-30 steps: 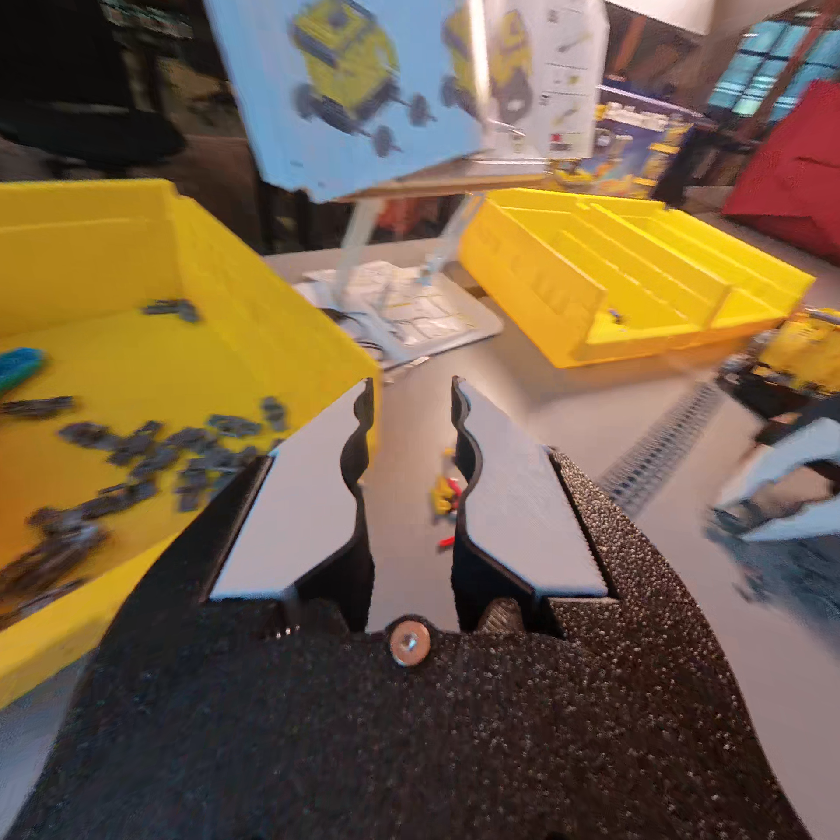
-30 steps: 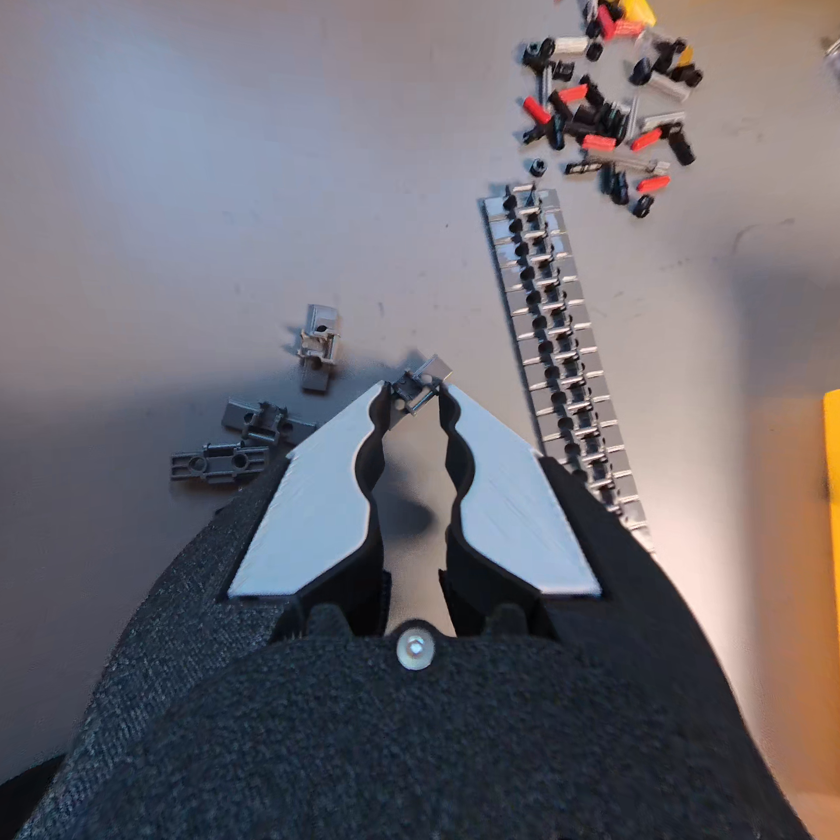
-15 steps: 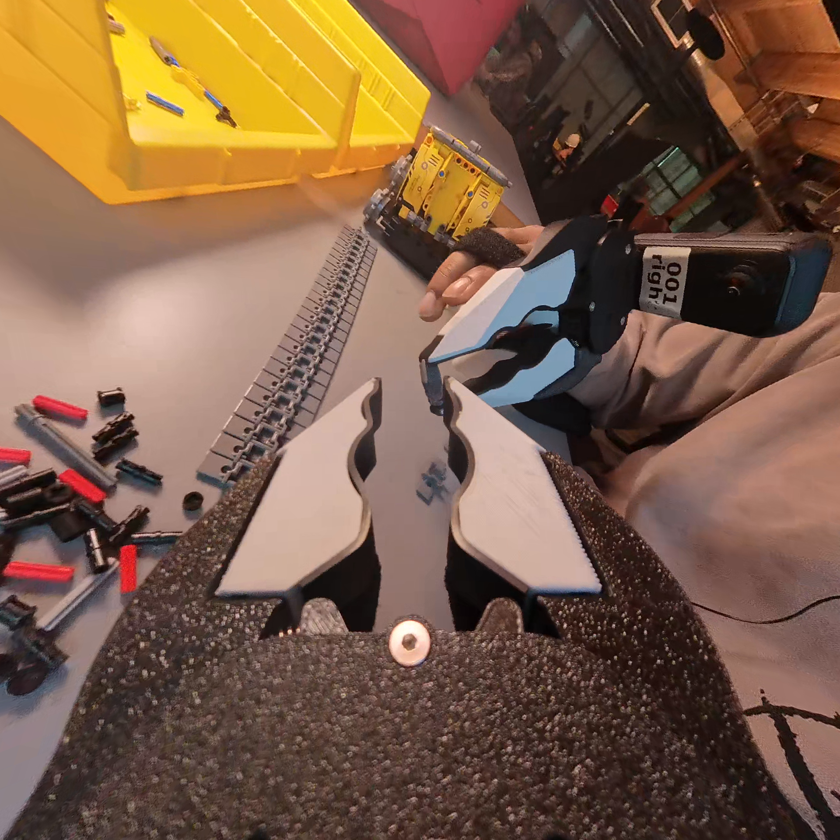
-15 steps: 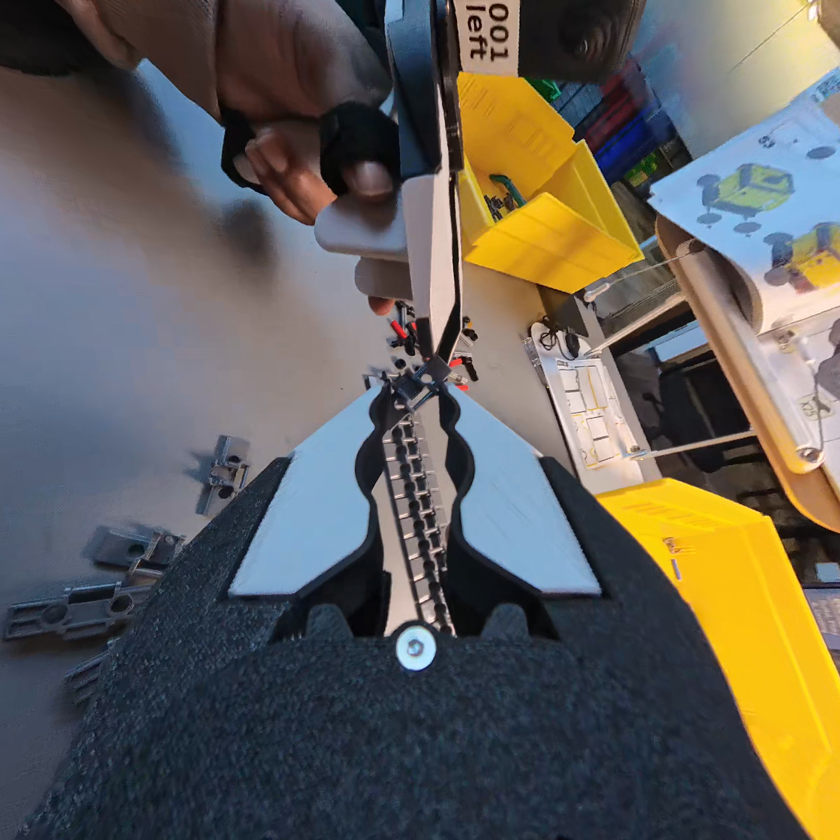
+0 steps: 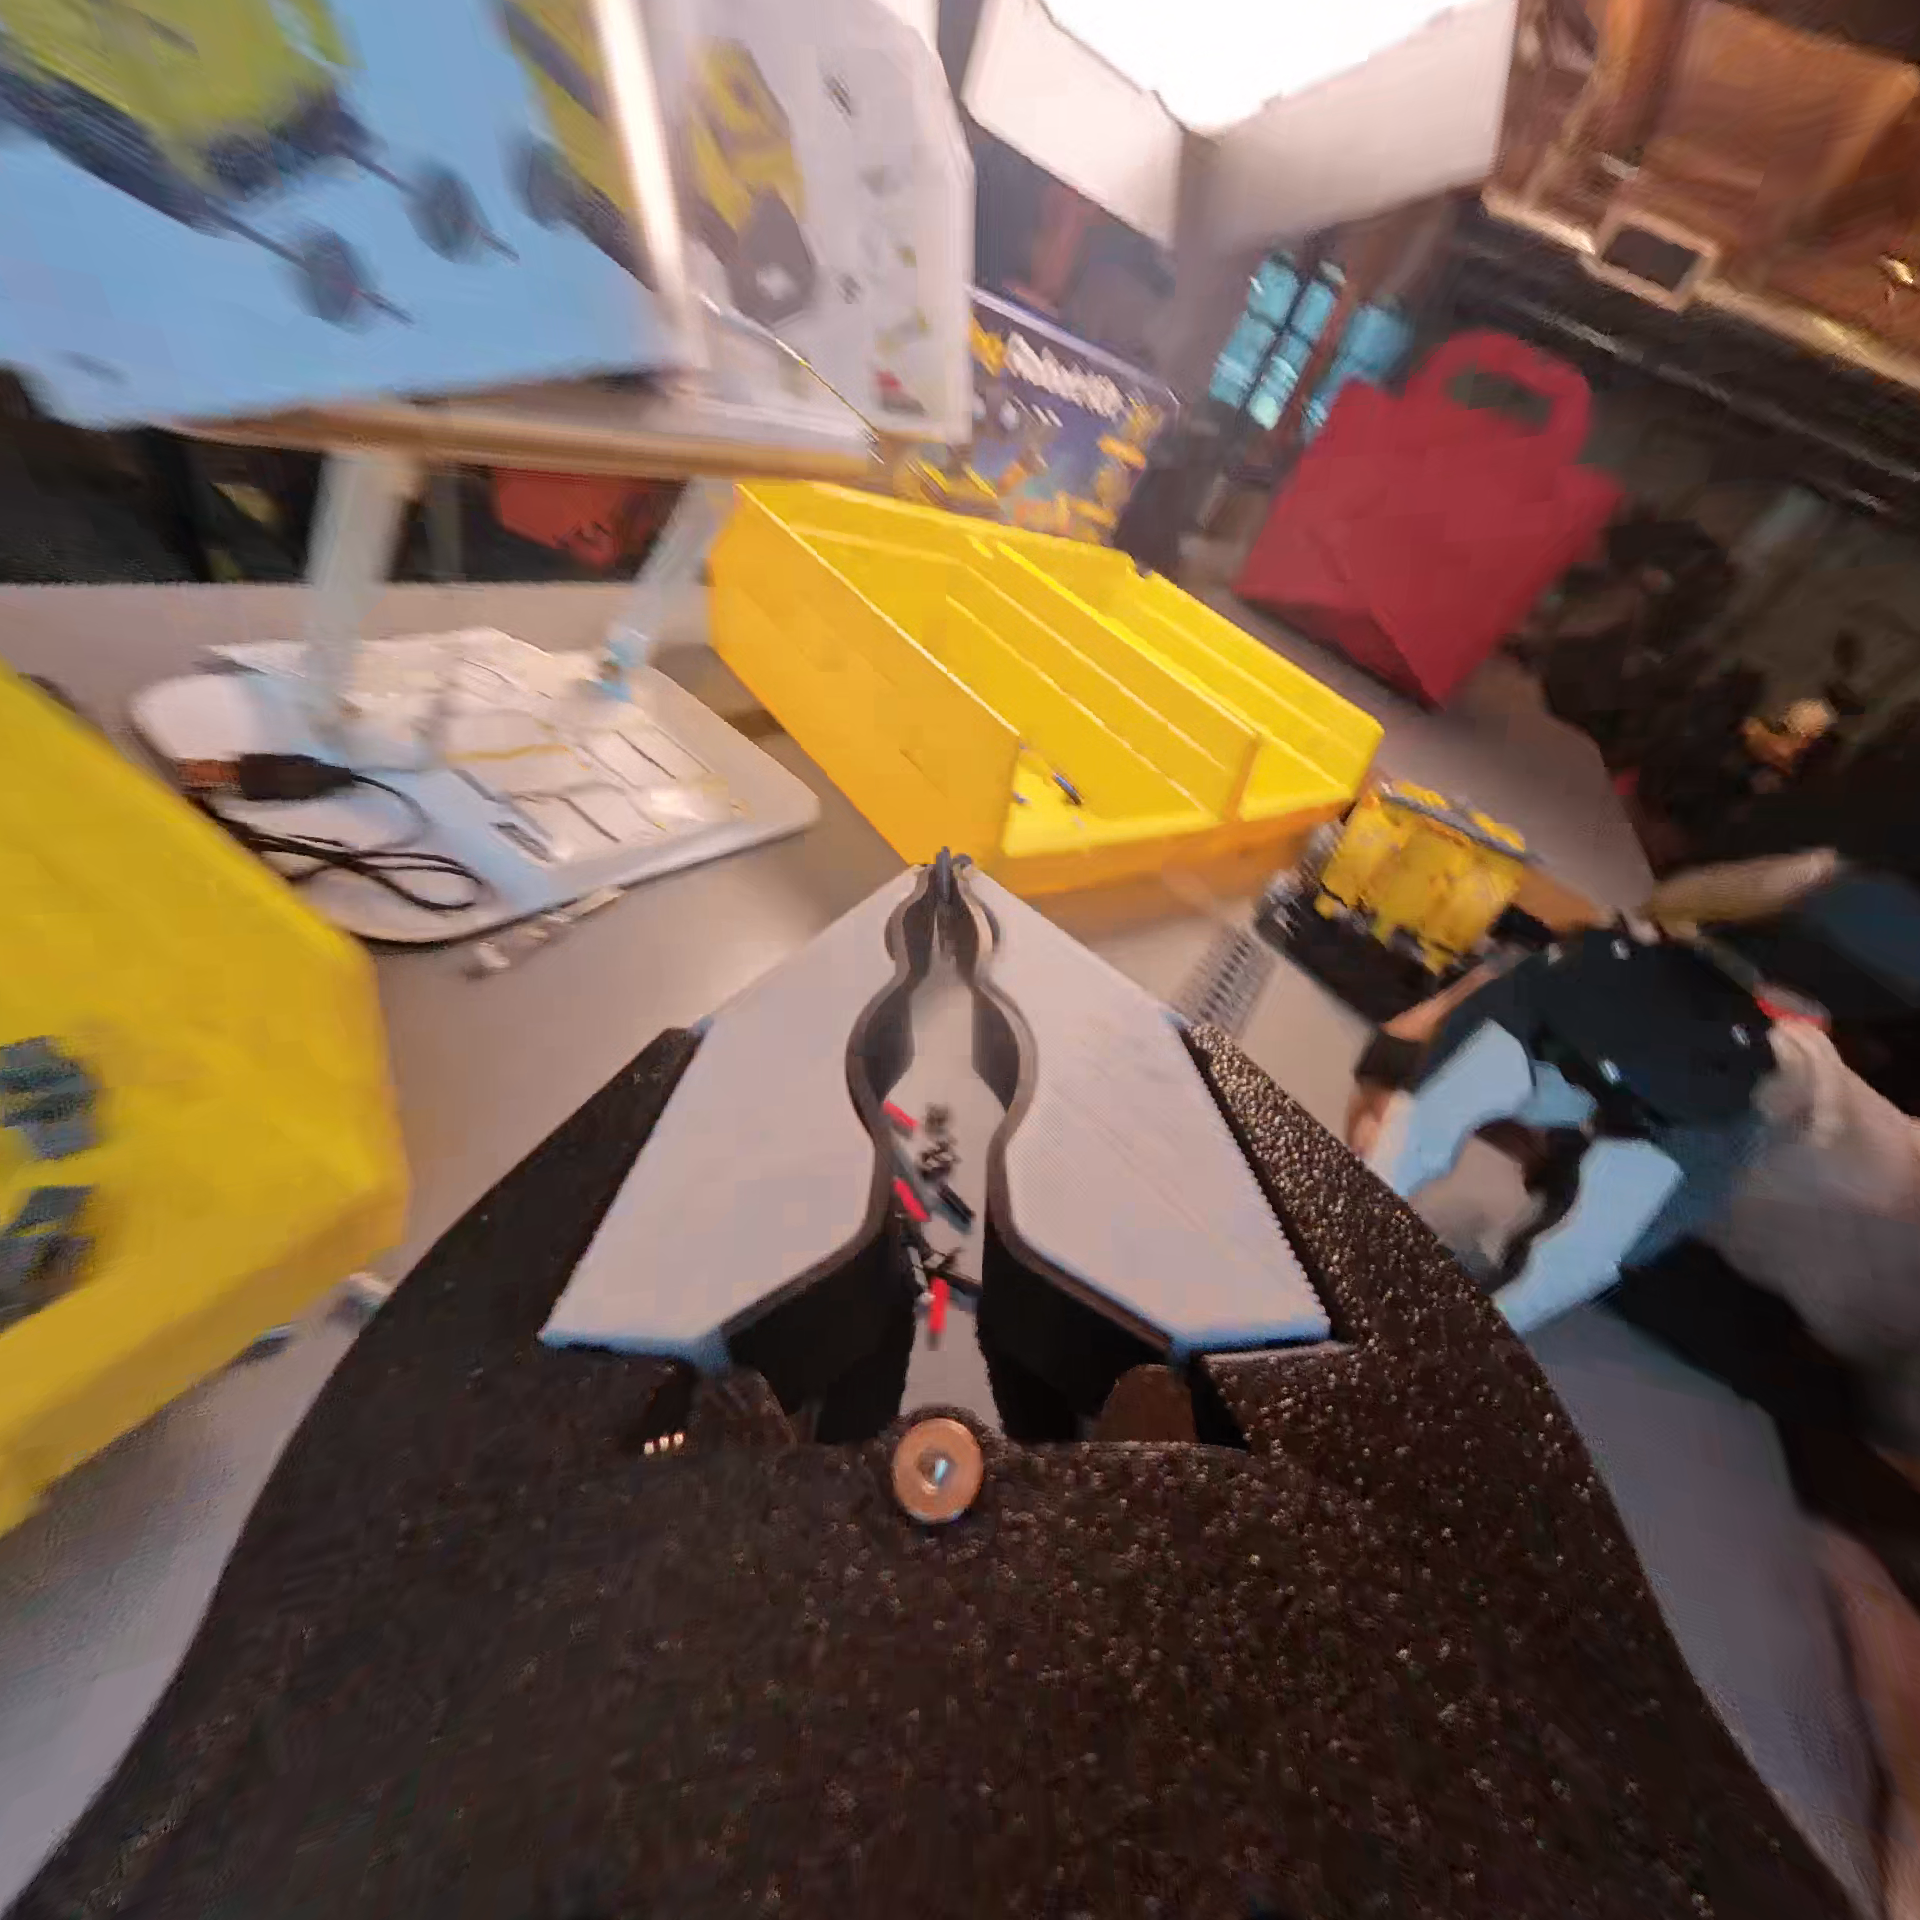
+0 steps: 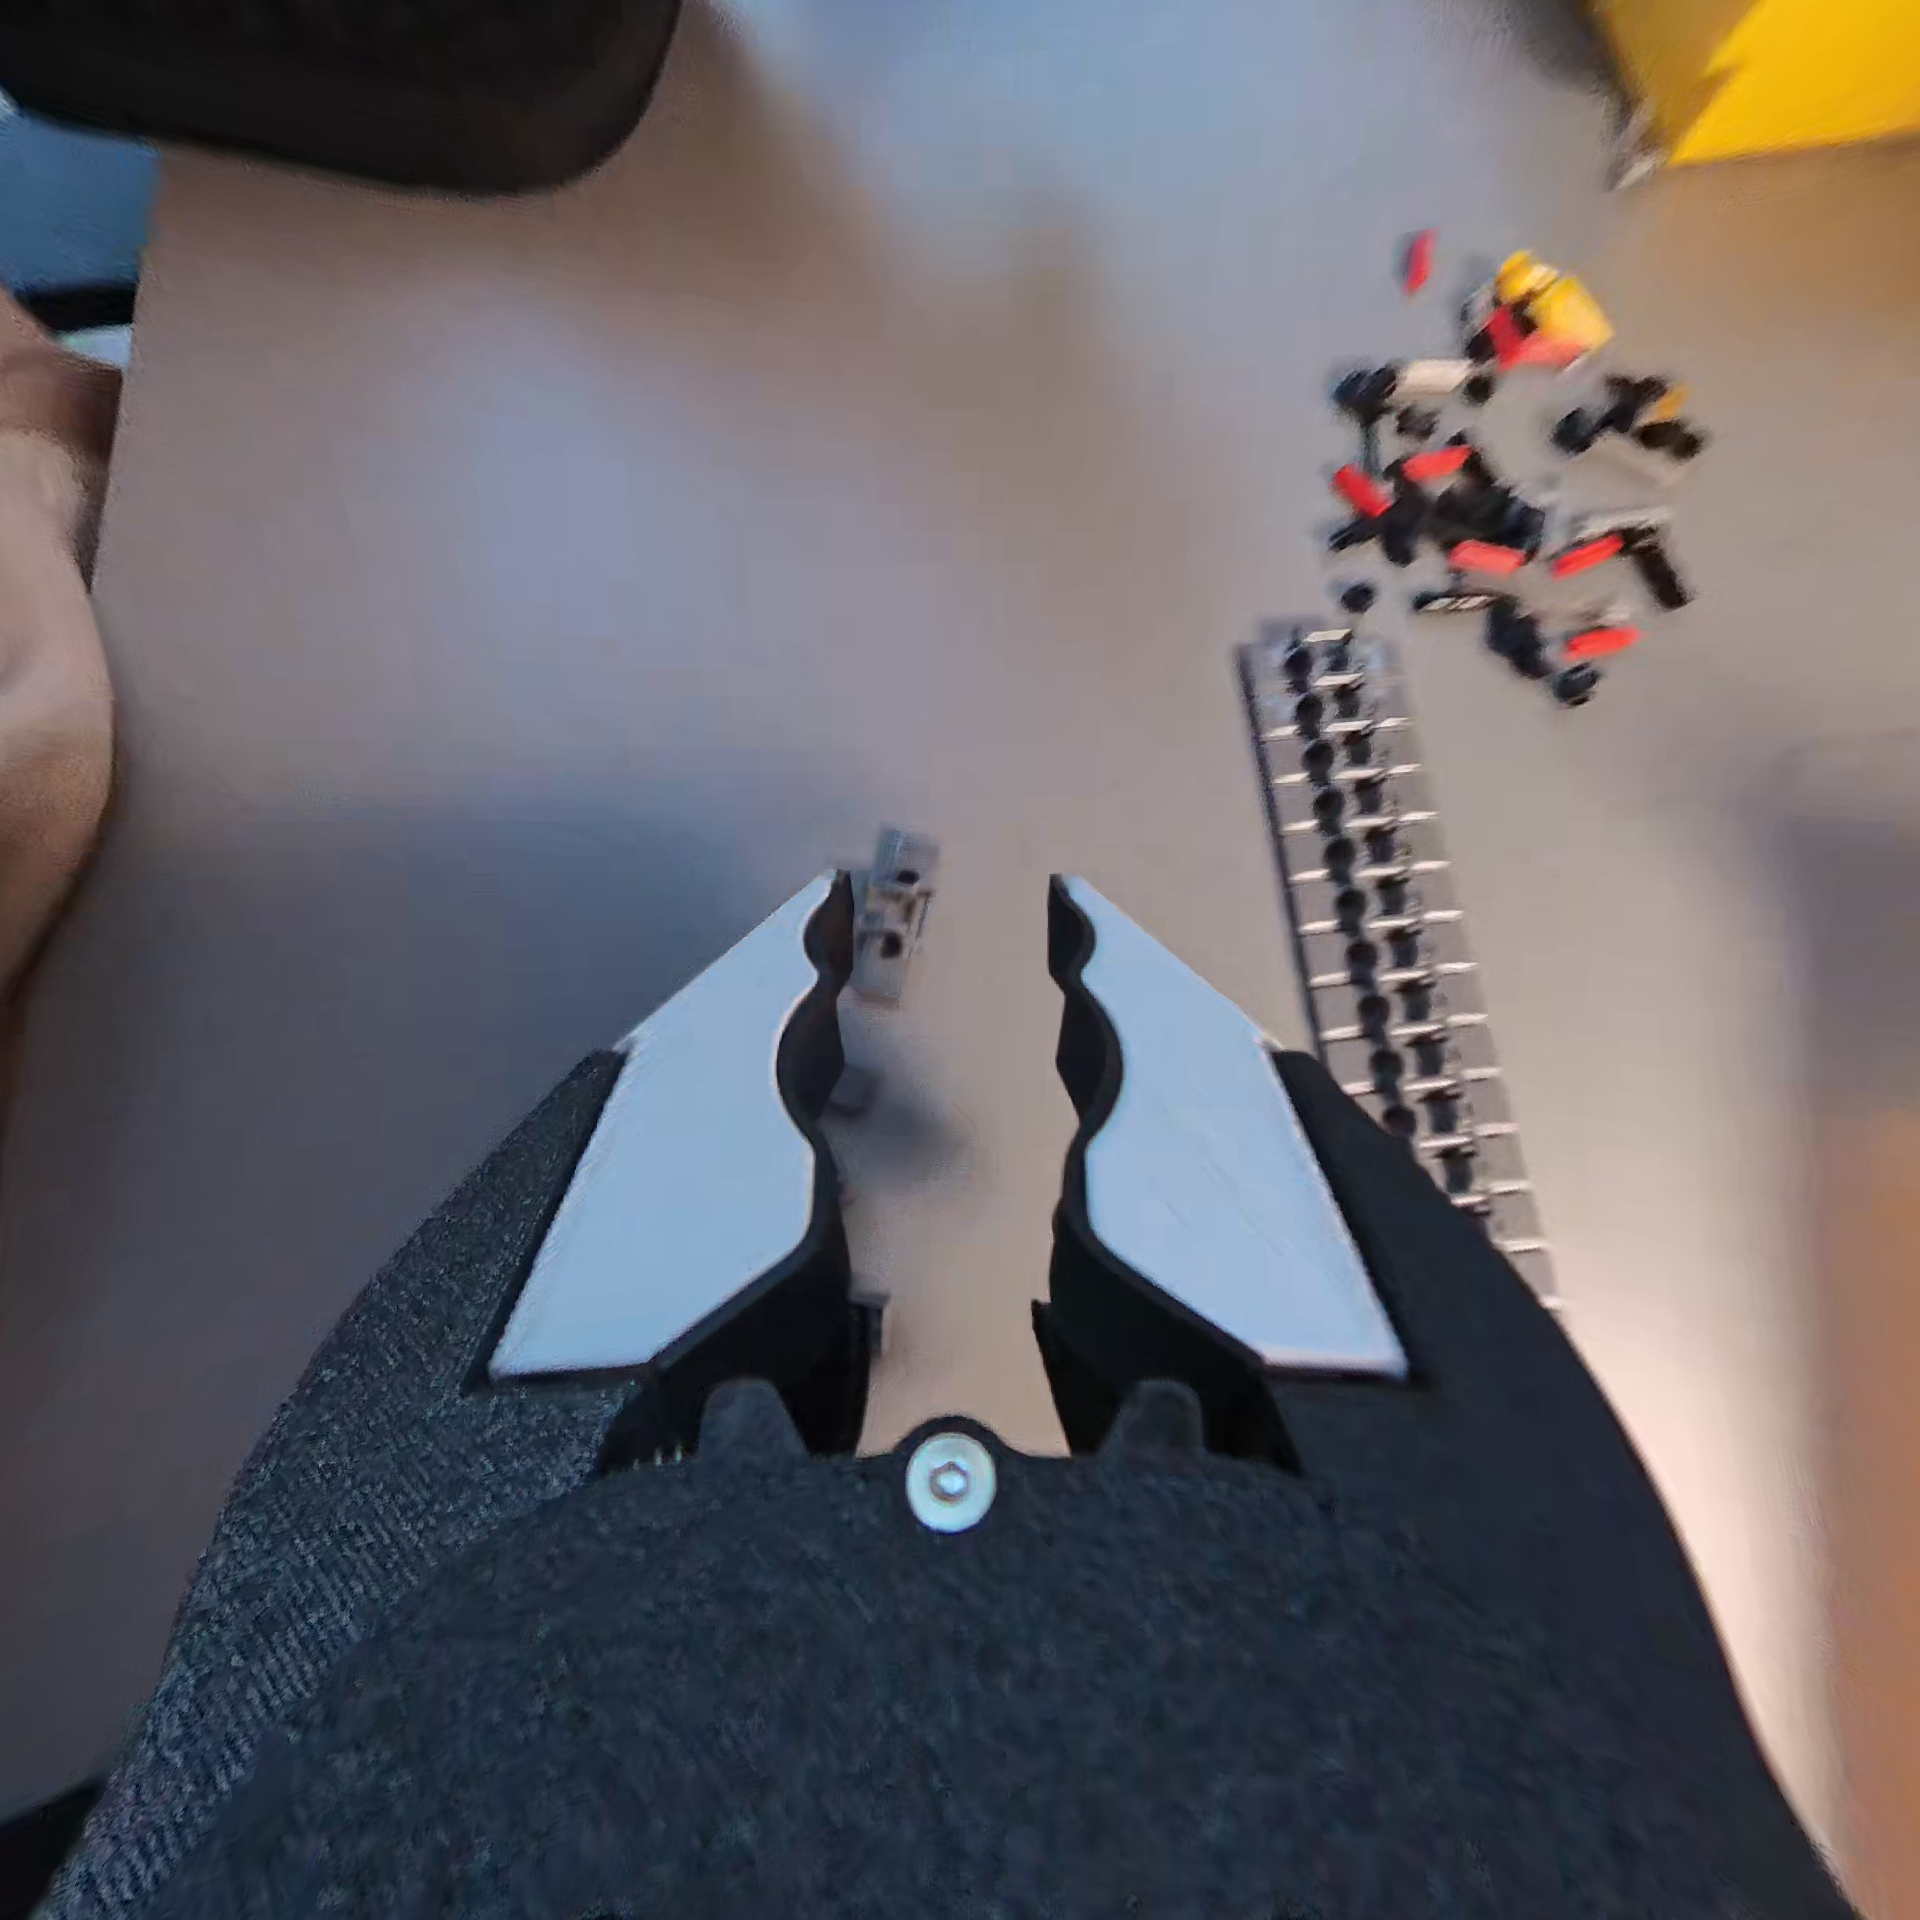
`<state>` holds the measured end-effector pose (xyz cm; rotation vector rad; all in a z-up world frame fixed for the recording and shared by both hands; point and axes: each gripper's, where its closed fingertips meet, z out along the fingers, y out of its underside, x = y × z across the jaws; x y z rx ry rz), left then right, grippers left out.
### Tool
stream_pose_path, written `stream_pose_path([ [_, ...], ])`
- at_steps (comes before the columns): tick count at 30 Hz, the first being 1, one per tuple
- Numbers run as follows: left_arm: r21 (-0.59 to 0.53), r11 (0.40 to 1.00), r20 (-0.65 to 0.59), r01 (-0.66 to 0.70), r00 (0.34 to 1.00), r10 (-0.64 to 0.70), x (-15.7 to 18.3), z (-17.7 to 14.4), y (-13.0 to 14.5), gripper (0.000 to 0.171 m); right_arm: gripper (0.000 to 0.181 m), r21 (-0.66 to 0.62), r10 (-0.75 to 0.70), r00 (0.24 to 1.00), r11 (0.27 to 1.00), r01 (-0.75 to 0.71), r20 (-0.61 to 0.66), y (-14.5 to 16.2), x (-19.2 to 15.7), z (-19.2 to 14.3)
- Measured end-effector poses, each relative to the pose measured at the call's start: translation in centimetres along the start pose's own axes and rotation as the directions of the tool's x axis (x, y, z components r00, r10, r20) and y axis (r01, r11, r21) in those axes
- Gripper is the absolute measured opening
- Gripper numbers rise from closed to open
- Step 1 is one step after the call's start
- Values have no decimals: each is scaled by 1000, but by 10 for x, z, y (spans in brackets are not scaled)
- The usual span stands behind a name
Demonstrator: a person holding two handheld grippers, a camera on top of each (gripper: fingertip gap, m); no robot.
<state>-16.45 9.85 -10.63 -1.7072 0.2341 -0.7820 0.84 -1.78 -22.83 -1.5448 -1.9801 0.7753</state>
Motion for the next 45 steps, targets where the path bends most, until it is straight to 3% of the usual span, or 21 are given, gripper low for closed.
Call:
stream_pose_path([
  [3, 156, 985, 274, -76, 961, 31, -67, -38, -37, 2, 35, -115, -3, 999, 993, 9, 51, 21, -12, 9],
  [6, 202, 971, 442, -126, 897, 25, -115, -71, -49, 2, 27, -141, 6, 998, 990, 2, 59, 24, -15, 12],
  [10, 212, 973, 521, -86, 853, -38, -150, -92, -48, 2, 22, -139, 22, 998, 990, -13, 58, 24, -15, 13],
  [17, 131, 991, 576, -2, 814, -74, -180, -93, -30, 6, 12, -126, 32, 998, 992, -26, 45, 22, -13, 15],
  [22, 106, 994, 563, 23, 823, -79, -181, -91, -26, 36, 11, -91, 2, 1000, 996, -3, -14, 16, -4, 13],
  [26, 58, 998, 434, 23, 900, -46, -146, -69, -25, 45, 11, 21, -24, 994, 999, 27, -109, -4, 12, 3],
  [31, -93, 995, 52, -29, 998, 34, -45, -14, 5, 41, 4, 160, -76, 945, 978, 133, -318, -33, 37, -17],
  [34, -237, 971, -210, -11, 977, -40, 22, 10, 47, 41, 4, 203, -59, 932, 969, 139, -357, -40, 42, -21],
  [37, -354, 935, -468, -6, 867, -172, 89, 15, 78, 37, 4, 218, -62, 916, 963, 160, -396, -44, 46, -25],
  [41, -409, 906, -522, -111, 843, -132, 119, 25, 103, 21, 4, 221, -76, 907, 958, 182, -415, -46, 46, -27],
  [43, -425, 897, -527, -124, 840, -133, 124, 28, 108, 20, 4, 229, -73, 903, 956, 185, -423, -48, 46, -28],
  [45, -423, 898, -527, -119, 839, -137, 126, 30, 110, 8, 3, 231, -75, 902, 955, 188, -426, -49, 45, -28],
])
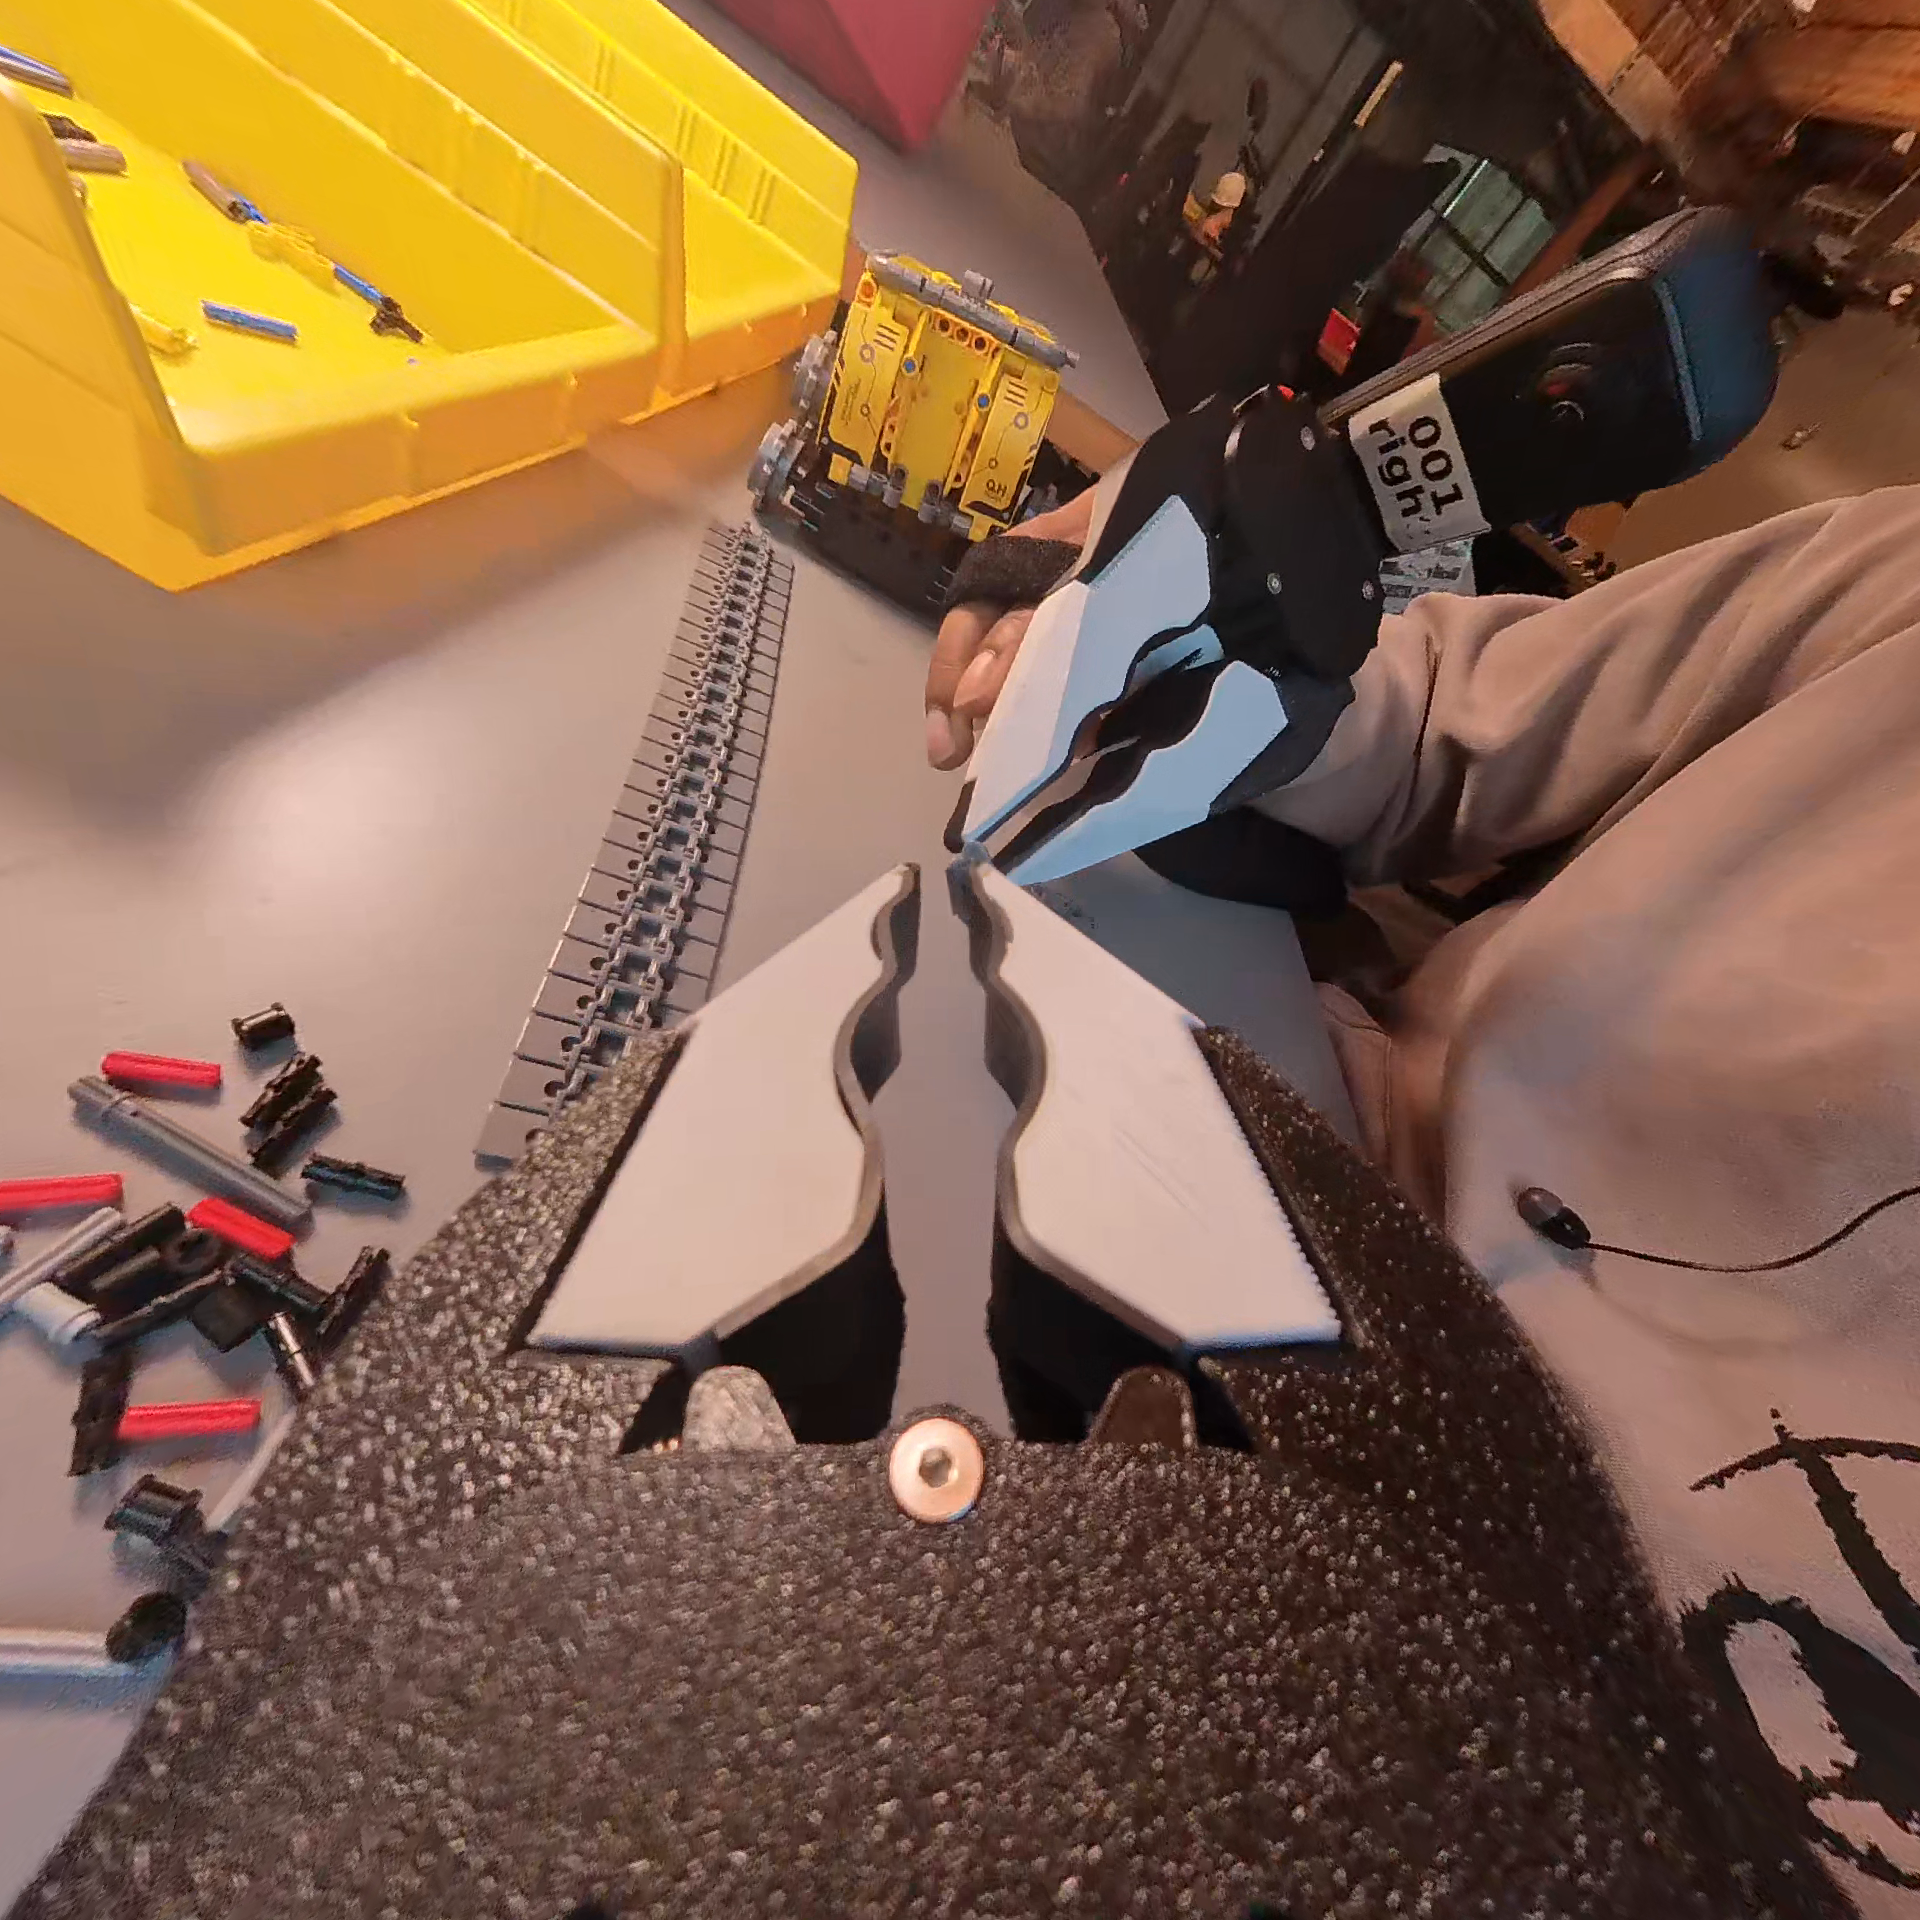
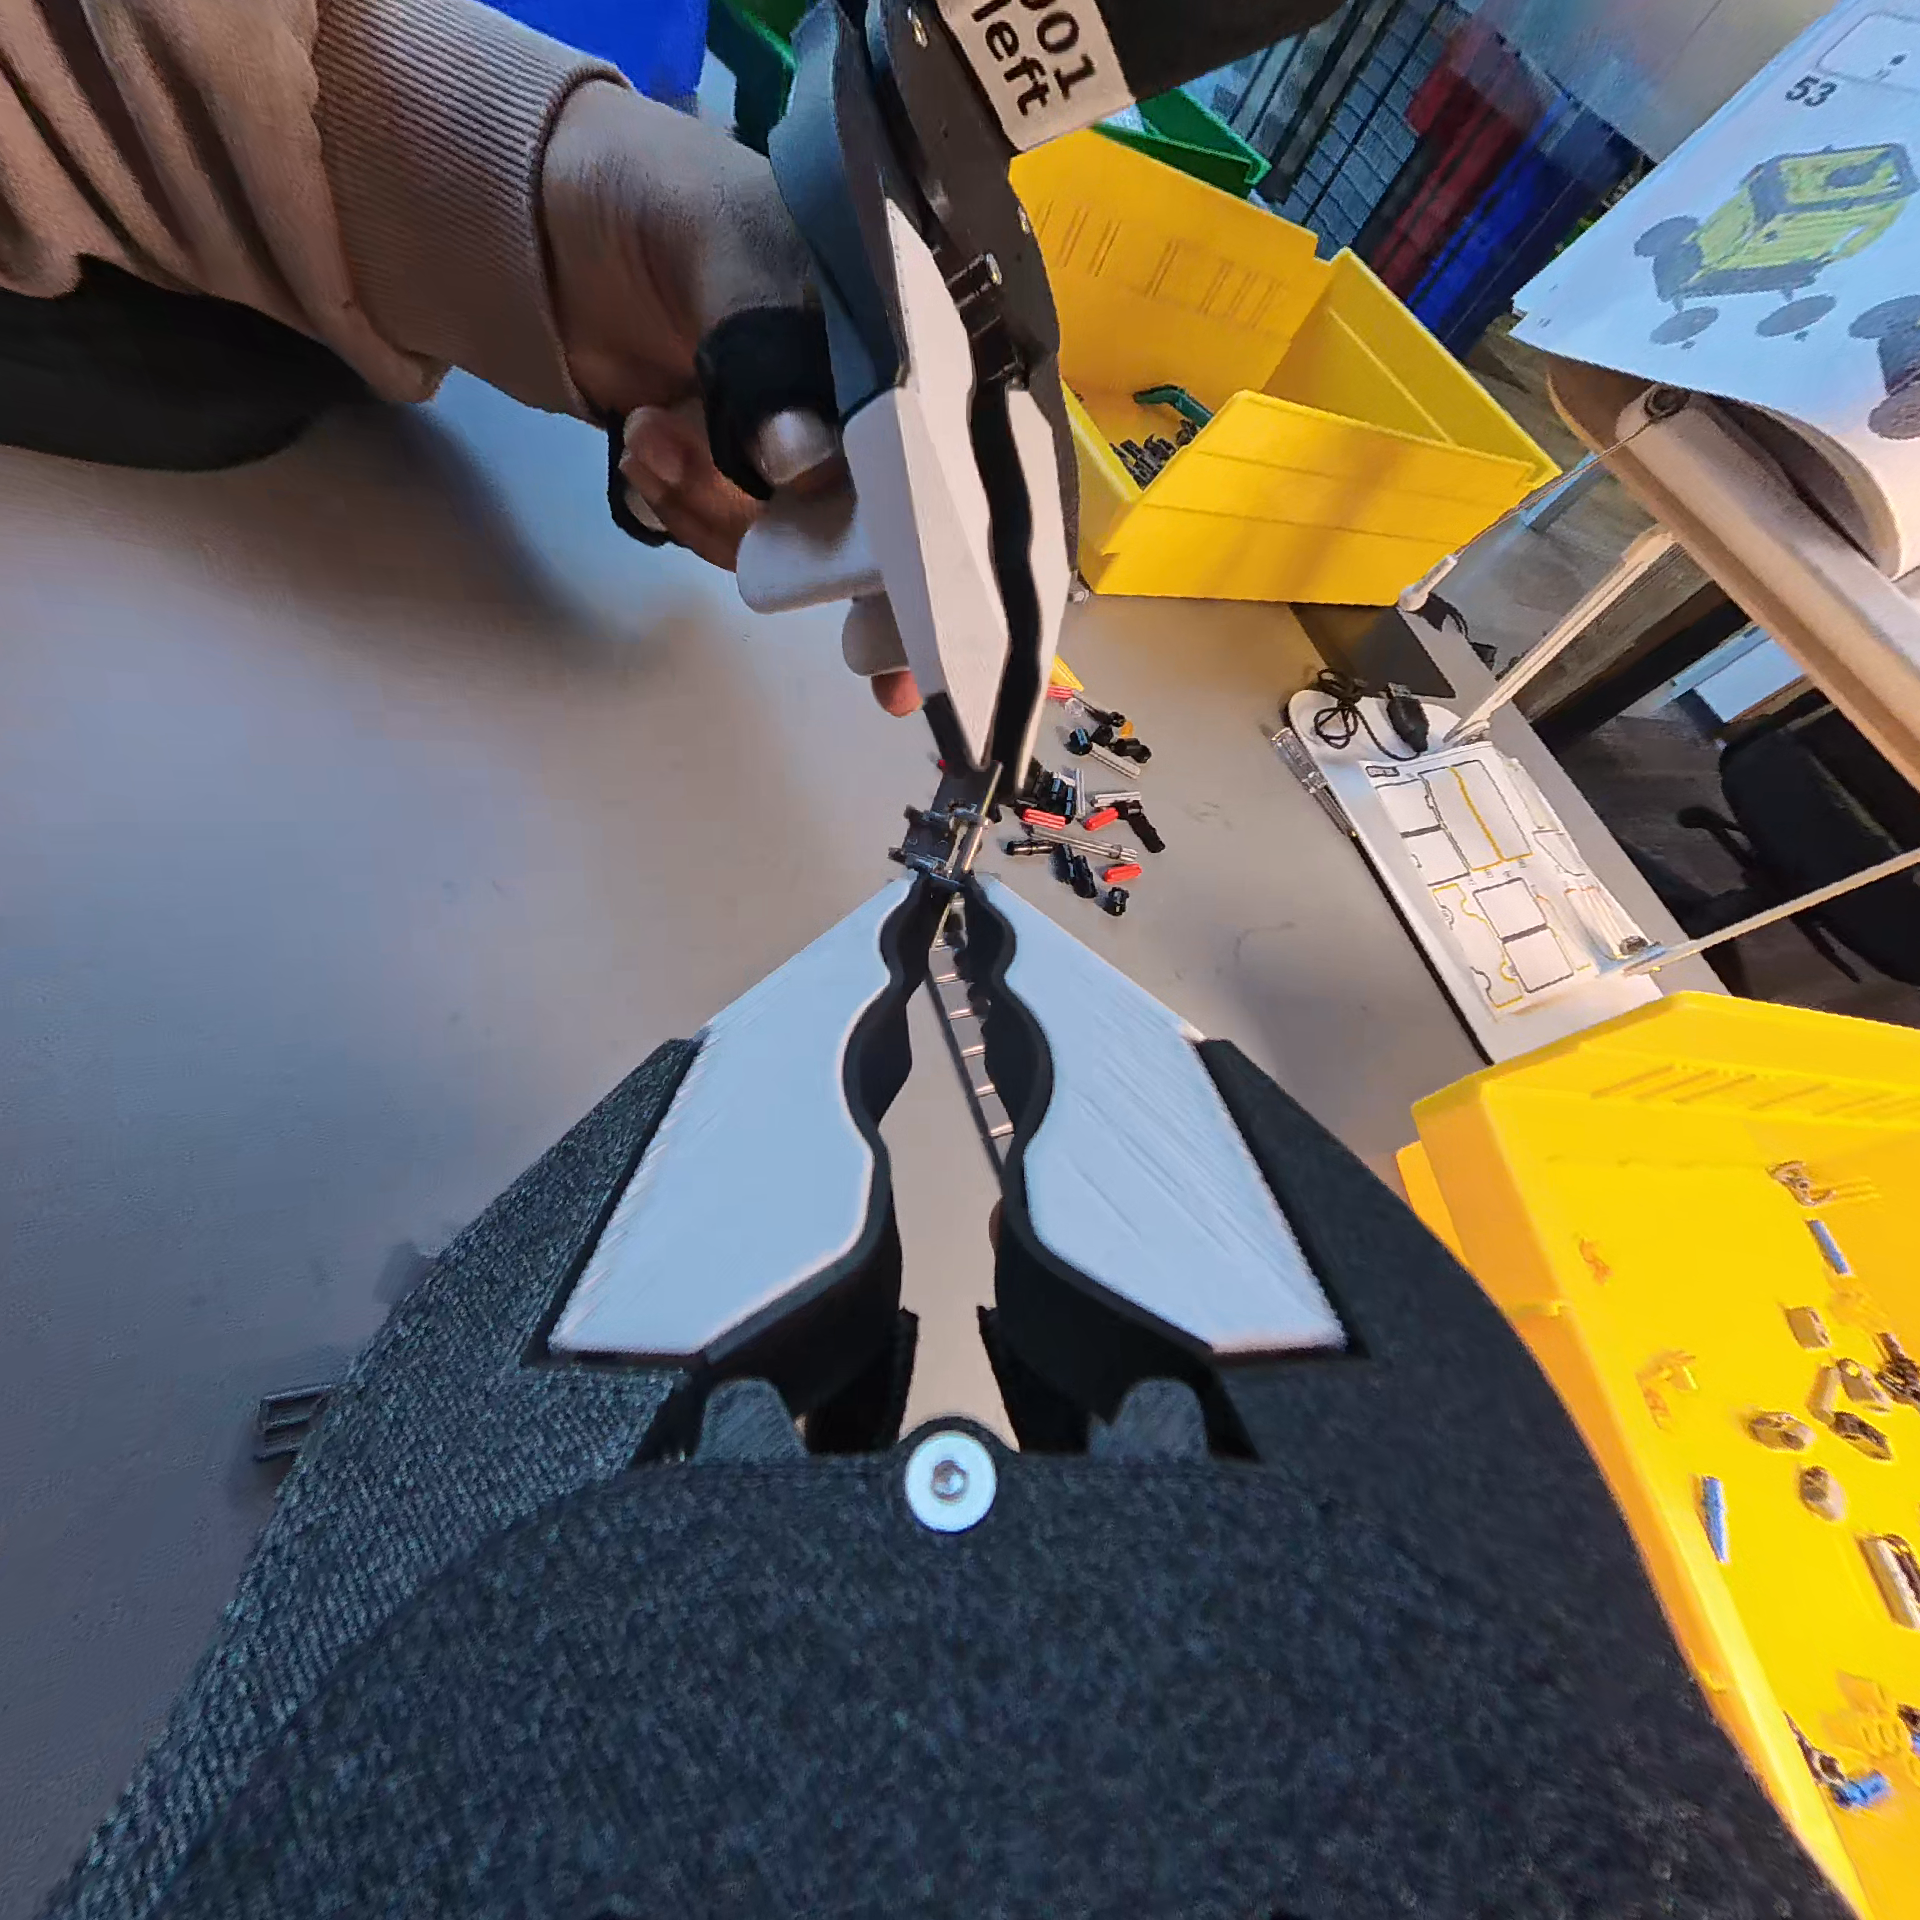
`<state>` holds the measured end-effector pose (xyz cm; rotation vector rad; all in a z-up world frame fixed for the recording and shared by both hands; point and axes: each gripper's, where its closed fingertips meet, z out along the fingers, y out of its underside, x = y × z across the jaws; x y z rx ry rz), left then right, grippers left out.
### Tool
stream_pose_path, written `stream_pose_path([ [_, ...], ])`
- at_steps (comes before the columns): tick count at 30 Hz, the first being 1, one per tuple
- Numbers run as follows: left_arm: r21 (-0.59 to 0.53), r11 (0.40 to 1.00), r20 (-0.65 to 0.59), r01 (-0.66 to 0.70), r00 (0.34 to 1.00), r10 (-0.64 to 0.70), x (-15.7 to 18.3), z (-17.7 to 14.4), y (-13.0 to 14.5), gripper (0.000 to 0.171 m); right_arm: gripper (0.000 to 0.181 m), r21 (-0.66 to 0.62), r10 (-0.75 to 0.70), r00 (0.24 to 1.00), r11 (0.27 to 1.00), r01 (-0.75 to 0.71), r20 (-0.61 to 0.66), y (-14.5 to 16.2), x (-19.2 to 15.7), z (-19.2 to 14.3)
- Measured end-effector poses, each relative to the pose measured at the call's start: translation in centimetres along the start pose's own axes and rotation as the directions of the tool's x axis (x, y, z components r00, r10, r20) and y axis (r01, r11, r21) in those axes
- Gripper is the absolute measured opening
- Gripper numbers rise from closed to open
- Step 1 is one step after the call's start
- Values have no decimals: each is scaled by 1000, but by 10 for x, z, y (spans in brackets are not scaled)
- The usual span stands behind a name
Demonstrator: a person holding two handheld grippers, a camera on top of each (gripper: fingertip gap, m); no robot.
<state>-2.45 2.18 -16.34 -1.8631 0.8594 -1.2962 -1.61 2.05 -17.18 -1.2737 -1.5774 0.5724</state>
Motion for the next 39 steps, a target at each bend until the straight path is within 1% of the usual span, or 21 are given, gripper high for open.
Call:
stream_pose_path([
  [1, -1, 1000, 0, -3, 1000, 3, 0, 0, 1, 3, 3, -1, -3, 1000, 1000, 3, 1, 0, 0, 0],
  [5, -2, 999, 64, -51, 997, 51, -6, -5, -3, 2, 4, 14, 8, 1000, 1000, -7, -25, -3, 4, 0],
  [6, 17, 998, 122, -64, 991, 61, -14, -11, -9, 2, 5, 19, 15, 999, 1000, -14, -31, -3, 7, -2],
  [8, 96, 990, 287, -101, 955, 70, -38, -39, -30, 2, 22, -13, 53, 998, 999, -53, 22, 2, 5, -4],
  [9, 128, 982, 416, -140, 906, 75, -57, -60, -40, 2, 24, -52, 77, 993, 996, -73, 88, 8, -2, -5],
  [11, 175, 959, 659, -222, 751, 53, -91, -113, -58, 2, 33, -146, 148, 954, 983, -113, 259, 22, -25, -12],
  [12, 174, 948, 769, -267, 638, 38, -105, -144, -64, 2, 38, -202, 186, 922, 972, -122, 339, 30, -37, -17],
  [14, 76, 936, 940, -344, 337, 47, -129, -209, -68, 3, 44, -281, 216, 871, 955, -95, 442, 44, -58, -28],
  [15, 33, 938, 973, -346, 226, 49, -136, -233, -66, 2, 45, -314, 218, 854, 947, -69, 472, 50, -65, -32],
  [16, 6, 946, 988, -323, 150, 44, -143, -252, -62, 2, 45, -340, 217, 846, 939, -45, 488, 56, -71, -34],
  [18, 3, 970, 998, -242, 55, 11, -159, -282, -48, 2, 44, -378, 213, 831, 926, -4, 514, 63, -80, -36],
  [21, 19, 992, 1000, -123, -14, -21, -178, -309, -23, 1, 34, -401, 192, 832, 915, 39, 520, 69, -85, -37],
  [23, 9, 998, 999, -68, -39, -11, -185, -317, -11, 2, 26, -410, 185, 837, 911, 51, 515, 72, -86, -36],
  [26, 21, 999, 999, -39, -38, -22, -188, -322, -4, 2, 24, -415, 175, 836, 907, 68, 520, 74, -88, -36],
  [29, 17, 997, 999, -73, -40, -20, -183, -319, -12, 9, 16, -404, 156, 841, 911, 80, 518, 73, -88, -35],
  [31, 11, 992, 1000, -127, 3, -11, -174, -307, -25, 18, 15, -399, 134, 857, 913, 88, 498, 73, -83, -32],
  [32, 5, 985, 999, -172, 51, 4, -167, -294, -35, 24, 15, -393, 129, 863, 916, 86, 489, 73, -81, -31],
  [34, -1, 967, 982, -254, 183, 49, -151, -260, -53, 28, 15, -361, 115, 881, 930, 66, 458, 68, -73, -27],
  [36, 45, 954, 908, -297, 410, 85, -129, -209, -64, 30, 15, -293, 78, 920, 955, 42, 385, 57, -56, -20],
  [38, 125, 958, 744, -260, 663, 83, -103, -153, -64, 34, 15, -182, 52, 952, 983, 4, 301, 36, -37, -16],
  [39, 146, 966, 639, -214, 766, 73, -89, -126, -60, 38, 15, -115, 39, 971, 993, -11, 236, 24, -25, -15],
])
